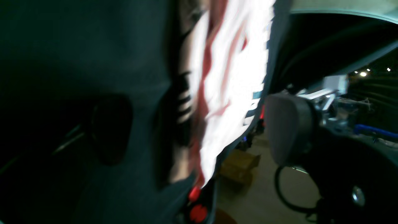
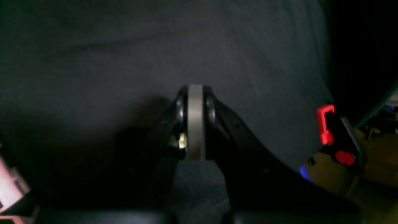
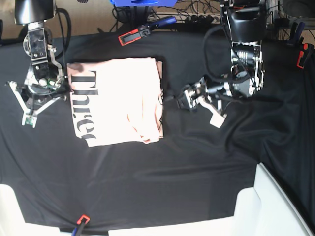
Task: Fold the T-shirt properly
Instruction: 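Grasp the folded shirt's edge with the left gripper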
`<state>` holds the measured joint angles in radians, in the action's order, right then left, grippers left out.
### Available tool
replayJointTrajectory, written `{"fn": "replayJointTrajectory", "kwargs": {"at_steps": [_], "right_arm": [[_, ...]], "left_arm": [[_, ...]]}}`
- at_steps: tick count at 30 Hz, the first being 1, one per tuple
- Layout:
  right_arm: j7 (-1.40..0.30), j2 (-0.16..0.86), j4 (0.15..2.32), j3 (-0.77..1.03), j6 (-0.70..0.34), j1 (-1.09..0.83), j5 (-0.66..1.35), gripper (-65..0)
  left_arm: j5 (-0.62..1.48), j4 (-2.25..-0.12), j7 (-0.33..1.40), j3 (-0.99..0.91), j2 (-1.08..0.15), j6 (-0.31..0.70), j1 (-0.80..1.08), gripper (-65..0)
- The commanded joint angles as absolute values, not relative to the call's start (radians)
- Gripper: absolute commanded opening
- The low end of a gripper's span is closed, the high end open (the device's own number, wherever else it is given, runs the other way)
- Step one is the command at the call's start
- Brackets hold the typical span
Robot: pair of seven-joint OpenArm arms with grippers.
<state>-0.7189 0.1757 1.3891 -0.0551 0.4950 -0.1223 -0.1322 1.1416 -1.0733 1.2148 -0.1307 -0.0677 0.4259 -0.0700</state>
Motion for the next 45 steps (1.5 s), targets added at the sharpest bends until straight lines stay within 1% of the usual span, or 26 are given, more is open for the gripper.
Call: {"fn": "replayJointTrajectory", "kwargs": {"at_steps": [1,3,4,7,8,13,18,25,29,34,38,45], "right_arm": [[-0.699,0.177,1.403,-0.050,0.504,-0.108,-0.147,-63.7],[-0.699,0.177,1.403,-0.050,0.504,-0.110,-0.147,-63.7],[-0.699,0.177,1.403,-0.050,0.504,-0.110,-0.147,-63.8],[-0.699,0.177,1.406,-0.050,0.504,-0.110,-0.147,-63.8],[-0.699,0.177,1.406,-0.050,0.504,-0.110,-0.147,-63.8],[-0.699,0.177,1.406,-0.045,0.504,-0.110,-0.147,-63.8],[-0.699,0.177,1.406,-0.044,0.504,-0.110,-0.147,-63.8],[-0.699,0.177,1.408,-0.047,0.504,-0.108,-0.147,-63.8],[-0.699,0.177,1.408,-0.045,0.504,-0.105,-0.147,-63.8],[-0.699,0.177,1.409,-0.044,0.504,-0.107,-0.147,-63.8],[-0.699,0.177,1.409,-0.044,0.504,-0.108,-0.147,-63.8],[-0.699,0.177,1.409,-0.042,0.504,-0.108,-0.147,-63.8]], "left_arm": [[1.162,-1.089,1.213,-0.130,-0.071,0.437,-0.097,0.0],[1.135,-1.089,1.213,-0.130,-0.068,0.424,-0.111,0.0],[1.110,-1.087,1.213,-0.131,-0.056,0.403,-0.116,0.0],[1.041,-1.089,1.213,-0.136,-0.019,0.300,-0.137,0.0],[1.026,-1.089,1.213,-0.131,-0.012,0.282,-0.139,0.0],[0.960,-1.090,1.213,-0.131,0.015,0.266,-0.145,0.0],[0.912,-1.098,1.213,-0.131,0.030,0.176,-0.163,0.0],[0.911,-1.092,1.213,-0.130,0.031,0.166,-0.177,0.0],[0.911,-1.092,1.213,-0.124,0.058,0.166,-0.177,0.0],[0.911,-1.090,1.201,-0.002,0.059,0.166,-0.177,0.0],[0.911,-1.079,1.127,0.058,0.070,0.166,-0.173,0.0],[0.911,-1.027,1.090,0.150,0.091,0.166,-0.177,0.0]]}}
